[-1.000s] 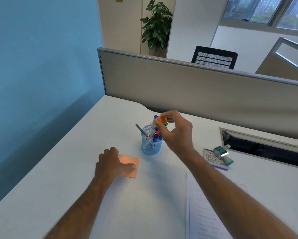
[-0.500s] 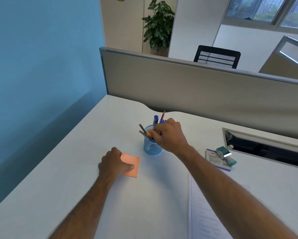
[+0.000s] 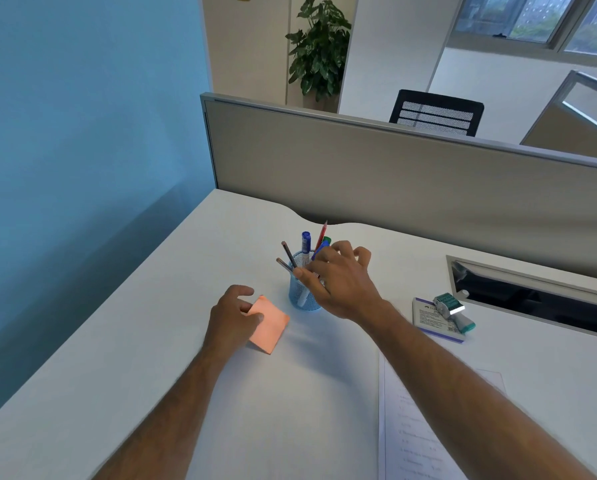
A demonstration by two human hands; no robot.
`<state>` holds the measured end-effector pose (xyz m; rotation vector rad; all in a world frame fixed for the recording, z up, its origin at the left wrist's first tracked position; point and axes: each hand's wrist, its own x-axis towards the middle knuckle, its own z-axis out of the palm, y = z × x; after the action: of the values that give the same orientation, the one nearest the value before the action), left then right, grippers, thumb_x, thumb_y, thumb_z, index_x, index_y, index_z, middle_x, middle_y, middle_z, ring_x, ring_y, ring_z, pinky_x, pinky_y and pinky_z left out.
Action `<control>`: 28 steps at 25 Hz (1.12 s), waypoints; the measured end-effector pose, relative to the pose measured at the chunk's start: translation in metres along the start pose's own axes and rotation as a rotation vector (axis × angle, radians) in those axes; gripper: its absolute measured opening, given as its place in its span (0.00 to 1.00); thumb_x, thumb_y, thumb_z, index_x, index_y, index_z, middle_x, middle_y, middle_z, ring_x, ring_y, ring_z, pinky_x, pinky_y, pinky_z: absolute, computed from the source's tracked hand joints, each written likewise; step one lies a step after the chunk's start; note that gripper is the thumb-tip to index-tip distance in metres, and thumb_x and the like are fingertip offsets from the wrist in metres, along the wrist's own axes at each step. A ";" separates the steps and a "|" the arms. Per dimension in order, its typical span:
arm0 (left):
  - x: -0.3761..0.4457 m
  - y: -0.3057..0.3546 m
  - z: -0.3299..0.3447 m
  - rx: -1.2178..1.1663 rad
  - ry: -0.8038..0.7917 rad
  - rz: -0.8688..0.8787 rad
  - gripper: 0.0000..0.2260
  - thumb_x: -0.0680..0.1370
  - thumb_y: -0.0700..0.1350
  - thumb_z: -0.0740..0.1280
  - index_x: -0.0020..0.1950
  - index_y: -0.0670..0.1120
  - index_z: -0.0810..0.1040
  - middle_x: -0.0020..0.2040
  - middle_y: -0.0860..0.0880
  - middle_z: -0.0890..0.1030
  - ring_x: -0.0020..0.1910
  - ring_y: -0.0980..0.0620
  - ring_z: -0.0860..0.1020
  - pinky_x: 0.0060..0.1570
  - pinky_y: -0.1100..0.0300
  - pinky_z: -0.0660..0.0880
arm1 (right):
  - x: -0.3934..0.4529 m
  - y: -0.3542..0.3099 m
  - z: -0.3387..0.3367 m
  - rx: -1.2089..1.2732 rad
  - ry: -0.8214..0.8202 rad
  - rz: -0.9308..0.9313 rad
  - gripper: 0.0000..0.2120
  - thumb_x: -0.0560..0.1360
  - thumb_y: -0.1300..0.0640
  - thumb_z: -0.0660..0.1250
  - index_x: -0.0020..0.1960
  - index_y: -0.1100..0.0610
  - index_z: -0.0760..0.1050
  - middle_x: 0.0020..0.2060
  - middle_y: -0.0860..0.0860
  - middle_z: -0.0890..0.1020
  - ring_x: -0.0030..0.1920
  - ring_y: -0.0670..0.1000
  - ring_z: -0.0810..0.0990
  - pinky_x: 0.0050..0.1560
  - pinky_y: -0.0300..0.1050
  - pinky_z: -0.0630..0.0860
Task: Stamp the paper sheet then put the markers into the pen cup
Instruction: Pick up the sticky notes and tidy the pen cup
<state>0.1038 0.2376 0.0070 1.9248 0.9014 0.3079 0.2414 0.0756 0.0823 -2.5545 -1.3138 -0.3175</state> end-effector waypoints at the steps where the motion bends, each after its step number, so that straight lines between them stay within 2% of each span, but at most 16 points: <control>1: -0.001 0.002 -0.001 -0.071 -0.013 0.011 0.16 0.70 0.35 0.74 0.54 0.48 0.77 0.40 0.51 0.82 0.42 0.48 0.80 0.38 0.60 0.72 | -0.003 -0.001 0.000 0.060 0.109 0.009 0.22 0.78 0.38 0.54 0.46 0.49 0.82 0.47 0.46 0.80 0.55 0.51 0.69 0.53 0.54 0.61; 4: -0.006 0.005 -0.004 -0.282 -0.097 0.081 0.12 0.69 0.30 0.75 0.44 0.45 0.80 0.39 0.46 0.83 0.36 0.48 0.77 0.38 0.59 0.72 | -0.017 -0.001 0.001 0.253 0.509 -0.040 0.09 0.72 0.49 0.68 0.40 0.54 0.79 0.40 0.48 0.80 0.47 0.54 0.74 0.45 0.52 0.67; 6: -0.011 0.008 -0.005 -0.382 -0.164 0.128 0.12 0.69 0.29 0.75 0.41 0.45 0.79 0.37 0.48 0.82 0.32 0.51 0.75 0.36 0.60 0.72 | -0.031 -0.001 0.005 0.358 0.591 -0.058 0.10 0.70 0.53 0.71 0.36 0.57 0.75 0.35 0.50 0.77 0.39 0.53 0.73 0.39 0.50 0.69; 9: -0.016 0.013 -0.003 -0.479 -0.220 0.187 0.14 0.68 0.29 0.75 0.38 0.47 0.79 0.35 0.51 0.82 0.31 0.53 0.76 0.32 0.62 0.74 | -0.059 -0.006 0.017 0.497 0.489 0.099 0.15 0.69 0.49 0.74 0.34 0.56 0.72 0.30 0.47 0.74 0.30 0.46 0.70 0.30 0.41 0.69; 11: -0.017 0.017 0.001 -0.507 -0.225 0.202 0.15 0.68 0.31 0.76 0.36 0.50 0.79 0.36 0.50 0.82 0.31 0.52 0.77 0.33 0.61 0.75 | -0.074 -0.011 0.024 0.640 0.343 0.201 0.12 0.69 0.47 0.75 0.38 0.54 0.77 0.30 0.46 0.78 0.28 0.47 0.75 0.29 0.40 0.73; 14: -0.017 0.022 0.008 -0.486 -0.217 0.205 0.13 0.68 0.35 0.78 0.37 0.51 0.78 0.38 0.50 0.82 0.36 0.50 0.79 0.35 0.55 0.79 | -0.080 -0.015 0.026 0.891 0.135 0.270 0.04 0.72 0.59 0.74 0.46 0.58 0.82 0.33 0.50 0.83 0.29 0.49 0.80 0.33 0.50 0.80; 16: -0.018 0.024 0.010 -0.510 -0.222 0.184 0.12 0.66 0.40 0.80 0.39 0.51 0.79 0.40 0.48 0.84 0.38 0.45 0.82 0.38 0.51 0.82 | -0.078 -0.015 0.021 0.979 0.132 0.326 0.06 0.73 0.68 0.69 0.47 0.59 0.82 0.32 0.53 0.83 0.28 0.52 0.81 0.31 0.52 0.80; 17: -0.017 0.025 0.011 -0.521 -0.211 0.173 0.11 0.65 0.43 0.80 0.40 0.51 0.79 0.41 0.48 0.84 0.40 0.44 0.83 0.39 0.51 0.82 | -0.076 -0.013 0.016 1.016 0.171 0.354 0.09 0.74 0.70 0.68 0.47 0.58 0.82 0.31 0.53 0.82 0.27 0.52 0.80 0.29 0.50 0.79; 19: -0.016 0.027 0.011 -0.499 -0.137 0.163 0.13 0.64 0.47 0.81 0.44 0.52 0.80 0.43 0.49 0.85 0.41 0.47 0.84 0.40 0.54 0.82 | -0.065 -0.007 0.000 1.074 0.312 0.394 0.12 0.74 0.70 0.67 0.48 0.55 0.82 0.30 0.54 0.82 0.26 0.52 0.80 0.27 0.45 0.77; 21: -0.013 0.030 0.011 -0.455 -0.043 0.159 0.18 0.63 0.49 0.82 0.48 0.53 0.79 0.45 0.51 0.85 0.41 0.53 0.83 0.40 0.58 0.80 | -0.048 0.008 -0.019 1.065 0.483 0.466 0.11 0.75 0.68 0.67 0.49 0.54 0.82 0.29 0.56 0.81 0.25 0.50 0.79 0.27 0.43 0.77; 23: -0.010 0.036 0.013 -0.413 -0.006 0.139 0.25 0.62 0.50 0.83 0.54 0.53 0.76 0.50 0.54 0.82 0.45 0.54 0.82 0.40 0.59 0.78 | -0.028 0.028 -0.036 0.911 0.575 0.587 0.10 0.75 0.64 0.66 0.51 0.54 0.83 0.30 0.56 0.82 0.28 0.51 0.80 0.31 0.44 0.78; 25: -0.007 0.045 0.018 -0.365 -0.043 0.118 0.33 0.60 0.51 0.83 0.61 0.54 0.73 0.57 0.55 0.79 0.51 0.52 0.80 0.42 0.58 0.78 | -0.016 0.046 -0.045 0.618 0.495 0.654 0.12 0.74 0.61 0.64 0.53 0.55 0.83 0.33 0.54 0.83 0.32 0.53 0.80 0.36 0.41 0.74; 28: -0.002 0.053 0.025 -0.319 -0.119 0.084 0.40 0.61 0.51 0.83 0.68 0.55 0.68 0.63 0.57 0.73 0.57 0.52 0.77 0.46 0.57 0.79 | -0.004 0.051 -0.039 0.407 0.259 0.641 0.15 0.75 0.61 0.60 0.56 0.56 0.82 0.42 0.55 0.85 0.34 0.50 0.74 0.33 0.37 0.65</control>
<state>0.1408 0.2053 0.0387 1.6680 0.6516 0.3600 0.2775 0.0311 0.1119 -2.3219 -0.3769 -0.2101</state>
